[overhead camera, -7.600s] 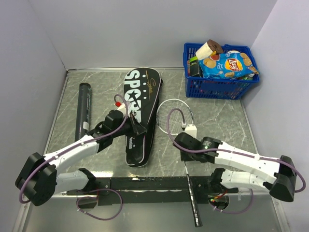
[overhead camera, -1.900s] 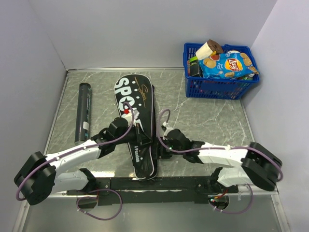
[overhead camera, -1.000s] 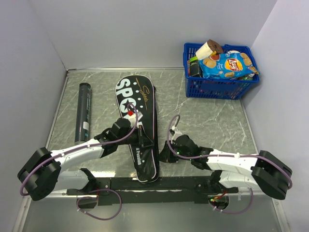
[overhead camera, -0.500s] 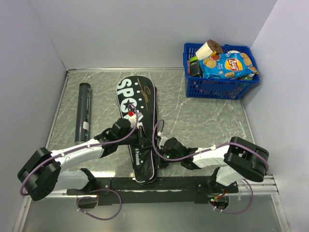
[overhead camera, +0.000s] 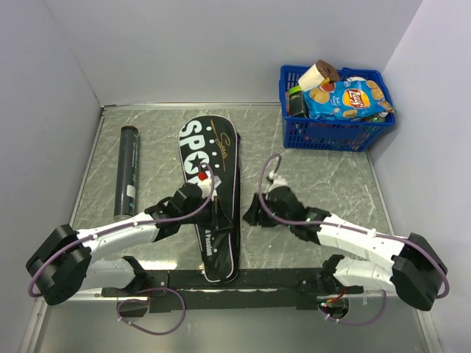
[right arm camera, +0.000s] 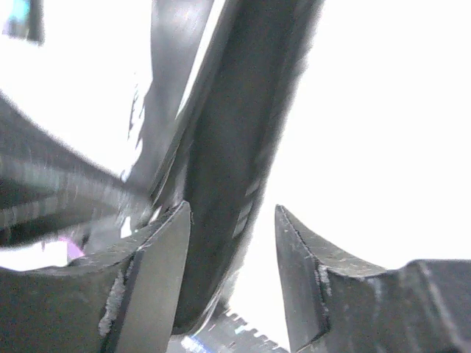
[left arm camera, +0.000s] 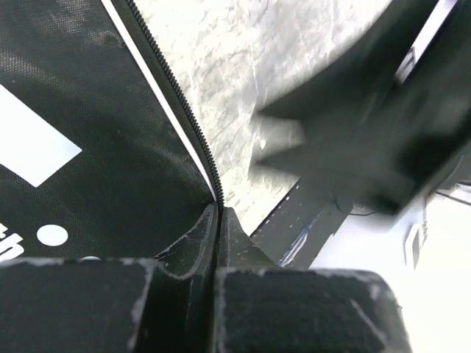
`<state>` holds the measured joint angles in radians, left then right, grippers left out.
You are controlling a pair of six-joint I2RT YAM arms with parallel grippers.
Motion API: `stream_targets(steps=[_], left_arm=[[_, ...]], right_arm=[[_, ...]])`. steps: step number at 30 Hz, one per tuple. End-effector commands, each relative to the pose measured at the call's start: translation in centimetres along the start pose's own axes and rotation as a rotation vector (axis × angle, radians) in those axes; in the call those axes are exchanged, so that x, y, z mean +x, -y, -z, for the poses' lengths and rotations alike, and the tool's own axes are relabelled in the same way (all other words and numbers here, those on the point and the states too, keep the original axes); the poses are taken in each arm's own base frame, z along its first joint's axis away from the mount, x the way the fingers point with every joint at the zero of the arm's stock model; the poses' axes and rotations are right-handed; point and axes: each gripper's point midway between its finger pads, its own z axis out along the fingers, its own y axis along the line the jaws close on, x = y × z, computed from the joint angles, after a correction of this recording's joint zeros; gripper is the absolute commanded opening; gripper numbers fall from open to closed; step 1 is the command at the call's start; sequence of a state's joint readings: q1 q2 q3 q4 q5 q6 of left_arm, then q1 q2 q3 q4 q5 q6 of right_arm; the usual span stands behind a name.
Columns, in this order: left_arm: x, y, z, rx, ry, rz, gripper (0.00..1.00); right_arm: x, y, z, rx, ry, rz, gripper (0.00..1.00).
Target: Pack up the badminton gear
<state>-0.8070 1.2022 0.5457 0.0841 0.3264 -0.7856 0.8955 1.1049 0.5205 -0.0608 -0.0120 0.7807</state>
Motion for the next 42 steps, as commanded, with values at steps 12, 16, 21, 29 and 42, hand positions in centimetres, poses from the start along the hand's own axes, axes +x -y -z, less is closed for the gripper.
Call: stream_targets(steps=[12,16,21,29,42], left_arm=[[4.8,2.7,-2.0,0.071,-0.114,-0.084,0.01],[5.4,2.8,-1.9,0.072,-0.12,-0.093,0.01],[6.0,2.9,-1.7,0.078,-0.128,-0.089,0.01],[6.1,3.7,-0.5,0.116,-0.119,-0.105,0.01],[7.4,3.4,0.7,0.145,-0.139,-0.097,0.01]], right_arm=[[-16.1,6.7,-4.9,0.281,0.186,-0.063,0.59],[-18.4,6.9,-8.1,0.237,0.159,-0.086,0.6],[-20.1,7.7,-11.6,0.225,0.137,-0.086,0.6],[-21.1,9.5,-15.1,0.22,0.114,-0.137,0.59],[-21.1,11.7,-15.7,0.241,0.124,-0.191,0.0]])
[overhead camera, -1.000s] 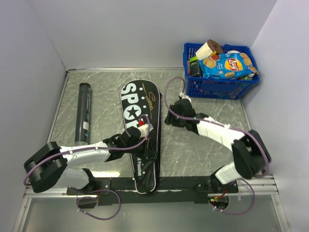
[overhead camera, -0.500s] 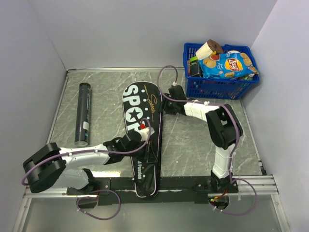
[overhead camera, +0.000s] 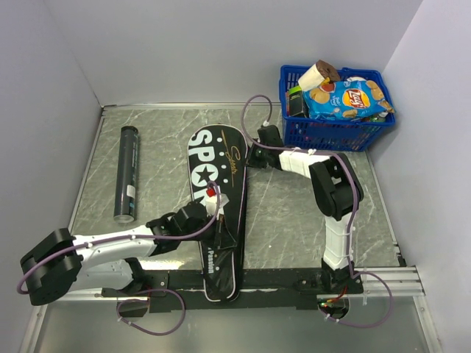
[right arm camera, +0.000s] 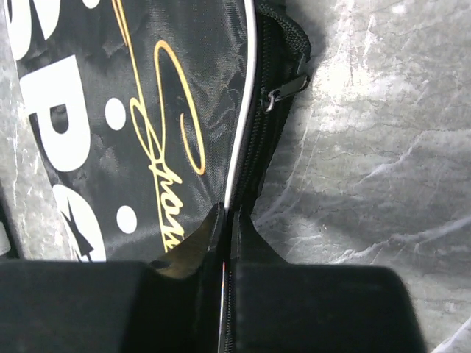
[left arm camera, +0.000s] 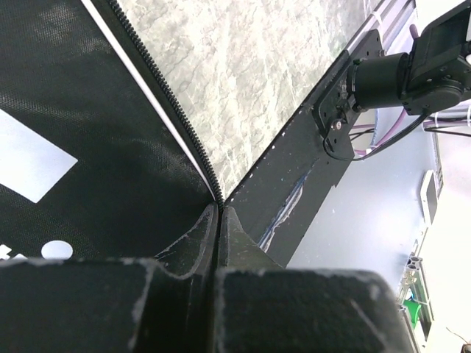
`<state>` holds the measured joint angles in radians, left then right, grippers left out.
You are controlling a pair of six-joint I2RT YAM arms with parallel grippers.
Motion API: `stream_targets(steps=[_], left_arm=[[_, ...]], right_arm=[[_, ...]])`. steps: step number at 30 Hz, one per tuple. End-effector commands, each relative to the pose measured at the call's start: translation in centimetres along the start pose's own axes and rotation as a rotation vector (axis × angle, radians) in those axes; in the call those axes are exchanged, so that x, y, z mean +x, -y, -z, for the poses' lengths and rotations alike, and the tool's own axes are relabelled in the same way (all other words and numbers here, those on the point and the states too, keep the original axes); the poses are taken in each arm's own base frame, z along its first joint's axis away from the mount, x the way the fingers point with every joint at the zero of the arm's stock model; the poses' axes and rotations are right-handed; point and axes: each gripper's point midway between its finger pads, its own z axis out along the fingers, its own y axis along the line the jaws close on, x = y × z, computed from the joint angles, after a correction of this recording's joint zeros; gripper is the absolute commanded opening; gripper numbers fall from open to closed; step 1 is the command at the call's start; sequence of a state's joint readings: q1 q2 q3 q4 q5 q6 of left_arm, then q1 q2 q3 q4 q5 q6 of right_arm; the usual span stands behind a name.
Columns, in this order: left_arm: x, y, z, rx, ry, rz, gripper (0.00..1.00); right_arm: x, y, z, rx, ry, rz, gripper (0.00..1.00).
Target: Pack up the badminton gear
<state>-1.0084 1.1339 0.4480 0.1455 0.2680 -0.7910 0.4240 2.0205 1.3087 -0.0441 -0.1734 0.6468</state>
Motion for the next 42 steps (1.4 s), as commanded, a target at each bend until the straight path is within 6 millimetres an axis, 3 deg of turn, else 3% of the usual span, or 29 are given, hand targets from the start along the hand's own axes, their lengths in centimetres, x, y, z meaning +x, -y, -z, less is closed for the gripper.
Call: stream_targets(steps=[1,8,10,11,16,25,30,34,42], left_arm=[[1.5,1.2,0.1,0.067,-0.061,0.011,0.01],[3.0,-0.4,-1.1,-0.023,-0.113,0.034,0.01],[3.5,-1.8,-1.5,-0.094,-0.132,0.06,0.01],[4.3,-2.8,-1.5,-0.149,-0.161,0.083,0.01],[4.0,-5.6,-1.3,-0.327,-0.133,0.139,0.01],[0.3,-8.9,-0.7,-0.583,0.028,0.157,0.01],[-2.5,-10.6,-0.7,-0.658,0.076,0.169,0.01],[-5.5,-12.0,0.2,-0.683,0.128,0.176,0.01],[-10.3,-12.0,1.5,-0.682,0.179,0.107,0.01]], right_arm=[[-1.7,1.6,0.0,0.04,0.068,-0.013,0.0],[1.1,5.6,3.0,0.178,0.084,-0.063,0.0],[1.1,6.1,4.4,0.209,0.105,-0.074,0.0],[2.1,7.3,4.9,0.248,0.092,-0.088,0.0],[3.6,8.5,8.0,0.302,0.086,-0.13,0.0],[8.9,13.0,13.5,0.462,0.083,-0.271,0.0],[10.2,14.4,16.0,0.51,0.121,-0.349,0.0],[12.4,16.0,17.4,0.56,0.11,-0.405,0.0],[15.3,18.1,19.0,0.611,0.122,-0.498,0.0]])
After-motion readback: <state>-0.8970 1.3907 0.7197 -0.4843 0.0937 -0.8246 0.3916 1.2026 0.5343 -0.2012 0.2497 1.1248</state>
